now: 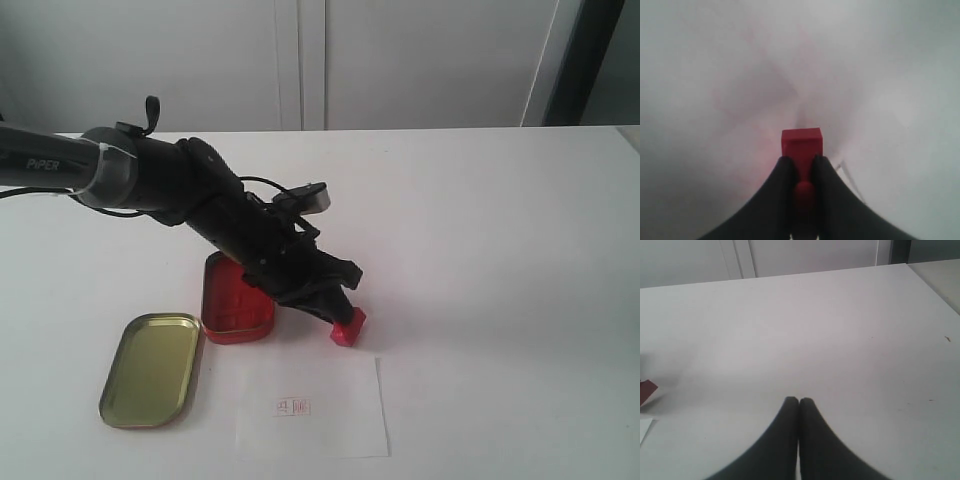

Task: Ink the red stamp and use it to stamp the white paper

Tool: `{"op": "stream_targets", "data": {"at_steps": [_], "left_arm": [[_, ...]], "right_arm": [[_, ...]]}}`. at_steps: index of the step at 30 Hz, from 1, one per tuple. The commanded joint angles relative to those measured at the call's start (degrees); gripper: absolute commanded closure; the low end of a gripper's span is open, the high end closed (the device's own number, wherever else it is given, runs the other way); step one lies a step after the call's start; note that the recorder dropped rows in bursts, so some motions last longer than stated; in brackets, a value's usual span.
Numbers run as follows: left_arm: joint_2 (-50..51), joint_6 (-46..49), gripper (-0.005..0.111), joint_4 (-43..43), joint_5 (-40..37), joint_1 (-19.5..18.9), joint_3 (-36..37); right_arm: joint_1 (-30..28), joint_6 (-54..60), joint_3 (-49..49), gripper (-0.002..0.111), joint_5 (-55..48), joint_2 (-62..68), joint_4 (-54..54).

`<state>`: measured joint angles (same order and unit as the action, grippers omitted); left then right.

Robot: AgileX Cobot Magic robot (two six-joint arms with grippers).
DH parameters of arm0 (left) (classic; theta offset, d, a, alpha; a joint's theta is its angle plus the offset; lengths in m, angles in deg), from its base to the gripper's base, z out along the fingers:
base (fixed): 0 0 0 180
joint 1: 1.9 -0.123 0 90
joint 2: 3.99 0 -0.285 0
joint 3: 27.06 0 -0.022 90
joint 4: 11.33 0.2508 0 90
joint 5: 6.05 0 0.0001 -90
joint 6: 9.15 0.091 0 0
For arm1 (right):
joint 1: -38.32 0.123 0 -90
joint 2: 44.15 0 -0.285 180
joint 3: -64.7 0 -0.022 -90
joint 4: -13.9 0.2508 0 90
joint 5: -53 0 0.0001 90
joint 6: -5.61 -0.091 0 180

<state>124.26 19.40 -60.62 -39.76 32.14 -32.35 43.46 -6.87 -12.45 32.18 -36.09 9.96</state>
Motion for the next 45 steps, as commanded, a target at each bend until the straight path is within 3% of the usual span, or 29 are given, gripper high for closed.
{"op": "stream_targets", "data": {"at_steps": [1, 10, 17, 22, 31, 40, 45], "left_arm": [[0.1, -0.4, 0.107, -0.3, -0.9, -0.3, -0.2], [0.1, -1.8, 0.105, 0.9, -0.9, -0.7, -0.2], [0.1, -2.2, 0.07, 0.9, -0.5, -0.7, -0.2], [0.1, -2.2, 0.056, 0.9, -0.4, -0.7, -0.2], [0.0, -2.4, 0.054, 3.0, -1.0, -0.8, -1.5], [-2.9, -12.1, 0.054, 19.4, -1.7, -0.8, -4.3], [-4.5, -12.5, 0.058, 25.5, -2.5, -0.8, -4.9]], "right_arm": [[0.1, -0.2, -0.1, 0.108, 0.7, -0.3, -0.4], [0.1, -0.2, -0.1, 0.108, 0.7, -0.3, -0.4], [0.1, -0.2, -0.1, 0.108, 0.7, -0.3, -0.4], [0.1, -0.2, -0.1, 0.108, 0.7, -0.3, -0.4], [0.1, -2.1, -0.1, 0.108, 0.7, -0.3, -0.4], [0.1, -2.1, -0.1, 0.108, 0.7, -0.3, -0.4], [0.1, -2.1, -0.1, 0.108, 0.7, -0.3, -0.4]]}}
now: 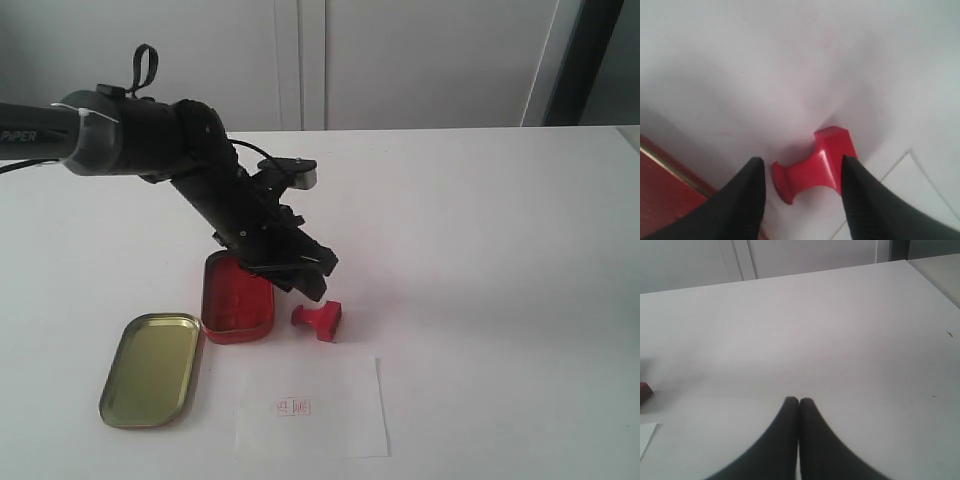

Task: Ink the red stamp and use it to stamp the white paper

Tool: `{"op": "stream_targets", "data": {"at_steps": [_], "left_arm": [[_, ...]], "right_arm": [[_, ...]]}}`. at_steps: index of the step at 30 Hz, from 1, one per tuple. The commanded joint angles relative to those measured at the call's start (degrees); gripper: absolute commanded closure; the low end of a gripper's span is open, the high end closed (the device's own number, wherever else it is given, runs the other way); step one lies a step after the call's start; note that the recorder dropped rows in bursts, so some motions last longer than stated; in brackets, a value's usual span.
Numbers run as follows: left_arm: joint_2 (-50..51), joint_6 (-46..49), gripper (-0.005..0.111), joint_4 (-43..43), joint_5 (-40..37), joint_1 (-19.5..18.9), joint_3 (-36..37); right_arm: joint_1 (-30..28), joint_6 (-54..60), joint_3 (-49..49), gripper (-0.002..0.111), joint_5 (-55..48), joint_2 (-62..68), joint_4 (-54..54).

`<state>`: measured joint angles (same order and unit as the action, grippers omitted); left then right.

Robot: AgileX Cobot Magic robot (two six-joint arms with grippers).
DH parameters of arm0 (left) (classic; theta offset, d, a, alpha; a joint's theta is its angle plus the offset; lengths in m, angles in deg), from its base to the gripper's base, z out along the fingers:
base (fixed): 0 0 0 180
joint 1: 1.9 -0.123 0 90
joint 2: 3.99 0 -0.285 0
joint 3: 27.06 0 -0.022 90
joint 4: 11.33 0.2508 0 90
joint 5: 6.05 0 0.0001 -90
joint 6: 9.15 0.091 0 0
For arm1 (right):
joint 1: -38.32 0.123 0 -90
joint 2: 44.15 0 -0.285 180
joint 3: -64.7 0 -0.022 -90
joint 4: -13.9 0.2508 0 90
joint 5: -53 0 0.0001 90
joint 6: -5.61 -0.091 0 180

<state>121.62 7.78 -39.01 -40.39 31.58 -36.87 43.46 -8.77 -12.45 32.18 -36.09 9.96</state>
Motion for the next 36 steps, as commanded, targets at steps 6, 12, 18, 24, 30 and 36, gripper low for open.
{"op": "stream_targets", "data": {"at_steps": [6, 12, 18, 24, 30, 36], "left_arm": [[-2.6, -0.5, 0.08, 6.1, -3.4, -0.3, -0.4], [-2.6, -0.4, 0.107, 6.2, -3.4, -0.3, -0.4], [-2.6, -4.0, 0.107, 6.8, -5.4, -0.3, -1.2], [-5.0, -14.3, 0.107, 17.4, -9.3, -0.3, -2.3], [-9.5, -25.3, 0.107, 31.3, -12.8, -0.3, -2.3], [-11.6, -29.6, 0.107, 33.7, -16.0, -3.0, -2.3]], "right_arm": [[0.1, -0.2, -0.1, 0.108, 0.7, -0.3, -0.4], [0.1, -0.2, -0.1, 0.108, 0.7, -0.3, -0.4], [0.1, -0.2, -0.1, 0.108, 0.7, -0.3, -0.4], [0.1, -0.2, -0.1, 0.108, 0.7, -0.3, -0.4], [0.1, -0.2, -0.1, 0.108, 0.7, -0.3, -0.4], [0.1, -0.2, -0.1, 0.108, 0.7, -0.3, -0.4]]}}
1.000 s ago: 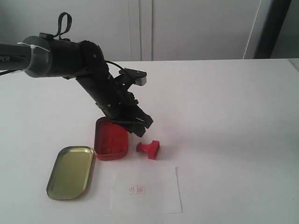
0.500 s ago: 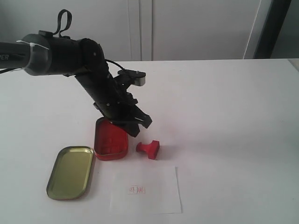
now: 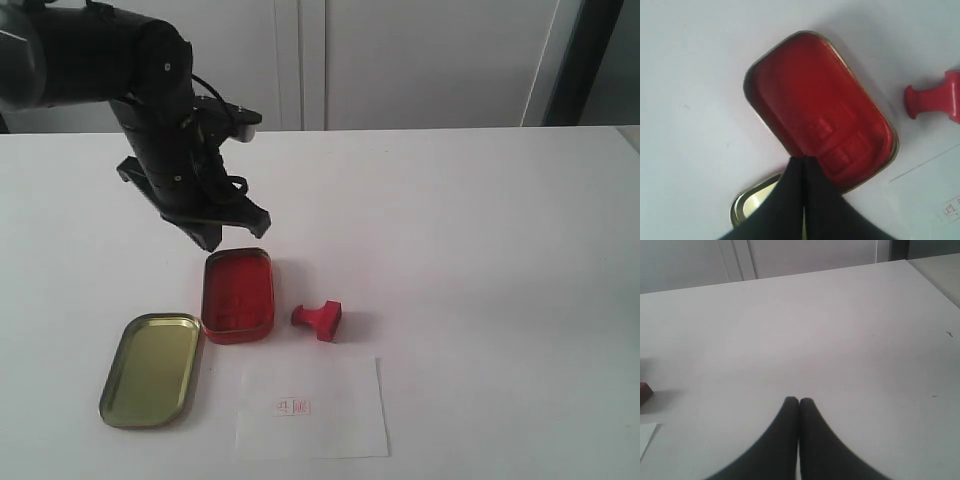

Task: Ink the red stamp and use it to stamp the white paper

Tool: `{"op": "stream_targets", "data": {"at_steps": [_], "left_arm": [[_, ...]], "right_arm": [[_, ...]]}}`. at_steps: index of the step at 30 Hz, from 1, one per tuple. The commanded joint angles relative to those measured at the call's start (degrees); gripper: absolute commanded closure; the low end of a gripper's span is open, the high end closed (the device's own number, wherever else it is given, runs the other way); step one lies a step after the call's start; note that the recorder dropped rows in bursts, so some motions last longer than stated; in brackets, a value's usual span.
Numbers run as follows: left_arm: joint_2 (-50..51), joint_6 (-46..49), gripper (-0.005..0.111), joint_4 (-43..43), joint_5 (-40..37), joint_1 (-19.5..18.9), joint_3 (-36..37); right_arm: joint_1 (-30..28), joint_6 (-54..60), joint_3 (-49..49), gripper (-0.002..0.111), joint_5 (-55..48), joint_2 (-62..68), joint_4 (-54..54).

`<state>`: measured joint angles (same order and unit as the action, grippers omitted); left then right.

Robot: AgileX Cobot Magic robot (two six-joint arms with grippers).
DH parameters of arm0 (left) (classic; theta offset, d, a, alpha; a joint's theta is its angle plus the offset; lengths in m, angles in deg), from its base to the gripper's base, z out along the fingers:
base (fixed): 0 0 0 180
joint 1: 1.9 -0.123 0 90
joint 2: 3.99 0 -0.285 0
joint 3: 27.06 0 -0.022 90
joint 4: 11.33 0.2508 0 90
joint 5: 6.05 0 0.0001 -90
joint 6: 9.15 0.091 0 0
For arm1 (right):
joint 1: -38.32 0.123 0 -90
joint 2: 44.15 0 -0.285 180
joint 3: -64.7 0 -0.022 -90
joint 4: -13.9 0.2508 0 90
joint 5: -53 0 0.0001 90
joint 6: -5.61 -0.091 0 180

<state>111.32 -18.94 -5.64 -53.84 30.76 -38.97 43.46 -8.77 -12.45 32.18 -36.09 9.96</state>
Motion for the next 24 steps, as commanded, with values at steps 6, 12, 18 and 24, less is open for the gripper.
{"op": "stream_targets", "data": {"at_steps": [6, 12, 18, 24], "left_arm": [[-1.6, -3.0, 0.107, -2.8, -5.2, -7.7, -0.2], [-1.6, -3.0, 0.107, -2.8, -7.7, -11.4, -0.2], [-2.3, -2.6, 0.107, -3.2, -9.0, -11.9, -0.2], [-6.5, -1.9, 0.107, -3.8, -8.0, -11.9, 3.7]], "right_arm": [[0.1, -0.2, -0.1, 0.108, 0.7, -0.3, -0.4], [0.1, -0.2, -0.1, 0.108, 0.7, -0.3, -0.4], [0.1, -0.2, -0.1, 0.108, 0.7, -0.3, -0.4], [0.1, -0.2, -0.1, 0.108, 0.7, -0.3, -0.4]]}}
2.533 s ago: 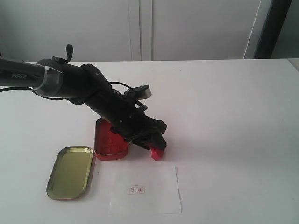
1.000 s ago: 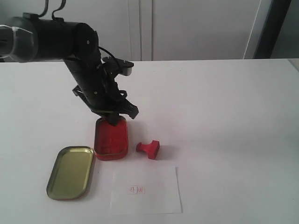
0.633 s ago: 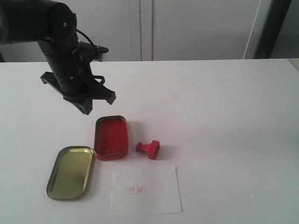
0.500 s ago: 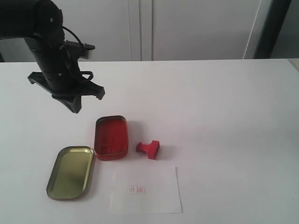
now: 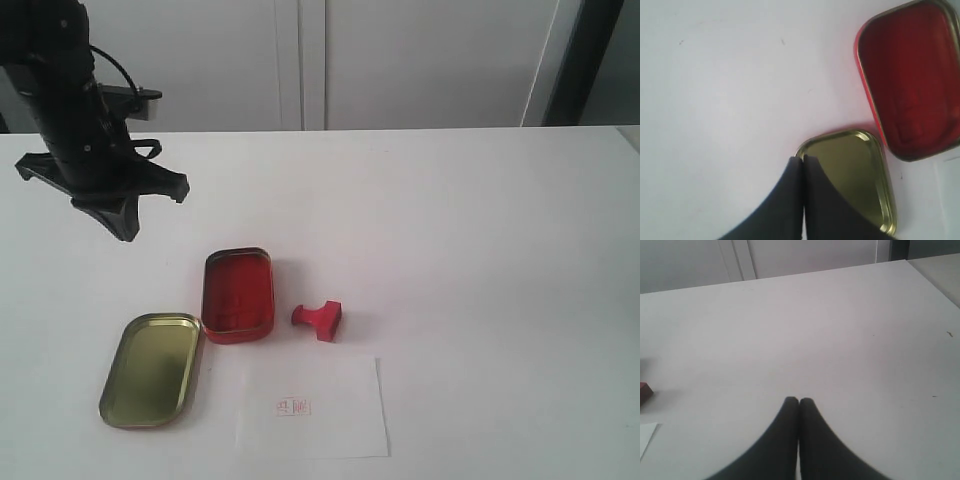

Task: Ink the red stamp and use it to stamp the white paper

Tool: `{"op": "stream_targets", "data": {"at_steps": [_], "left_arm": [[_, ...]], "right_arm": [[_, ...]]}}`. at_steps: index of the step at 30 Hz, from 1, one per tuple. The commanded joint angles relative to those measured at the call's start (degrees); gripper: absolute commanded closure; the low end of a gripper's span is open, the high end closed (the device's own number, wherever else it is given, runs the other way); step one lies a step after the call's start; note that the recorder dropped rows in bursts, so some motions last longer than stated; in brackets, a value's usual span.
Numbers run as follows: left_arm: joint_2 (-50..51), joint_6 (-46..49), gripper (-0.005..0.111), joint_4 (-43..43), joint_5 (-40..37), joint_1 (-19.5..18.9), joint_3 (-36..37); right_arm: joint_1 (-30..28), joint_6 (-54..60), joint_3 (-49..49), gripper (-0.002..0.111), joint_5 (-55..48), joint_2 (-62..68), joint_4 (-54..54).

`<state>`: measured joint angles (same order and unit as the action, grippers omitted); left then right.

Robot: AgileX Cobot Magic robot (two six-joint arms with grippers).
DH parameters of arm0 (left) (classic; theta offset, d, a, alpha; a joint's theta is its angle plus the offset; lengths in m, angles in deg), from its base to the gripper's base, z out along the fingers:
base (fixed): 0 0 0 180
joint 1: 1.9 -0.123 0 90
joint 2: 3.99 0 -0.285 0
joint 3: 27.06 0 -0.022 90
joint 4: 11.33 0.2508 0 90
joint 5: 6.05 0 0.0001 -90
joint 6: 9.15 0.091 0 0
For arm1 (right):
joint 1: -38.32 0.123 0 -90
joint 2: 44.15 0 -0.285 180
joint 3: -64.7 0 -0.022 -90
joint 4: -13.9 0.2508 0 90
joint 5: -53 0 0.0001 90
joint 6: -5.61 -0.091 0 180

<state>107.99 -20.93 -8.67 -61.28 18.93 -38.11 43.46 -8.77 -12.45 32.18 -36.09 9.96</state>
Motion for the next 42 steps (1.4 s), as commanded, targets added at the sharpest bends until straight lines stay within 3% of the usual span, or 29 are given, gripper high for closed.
{"op": "stream_targets", "data": {"at_steps": [1, 29, 42], "left_arm": [[-4.2, 0.2, 0.107, -0.8, -0.3, -0.1, 3.8], [-39.3, 2.1, 0.107, -0.9, 12.8, -0.1, 31.2], [-43.9, 4.0, 0.107, 0.4, 11.1, -0.1, 32.0]], "right_arm": [[0.1, -0.2, -0.1, 0.108, 0.7, -0.3, -0.4], [0.1, -0.2, -0.1, 0.108, 0.7, -0.3, -0.4], [0.1, -0.2, -0.1, 0.108, 0.7, -0.3, -0.4]]}}
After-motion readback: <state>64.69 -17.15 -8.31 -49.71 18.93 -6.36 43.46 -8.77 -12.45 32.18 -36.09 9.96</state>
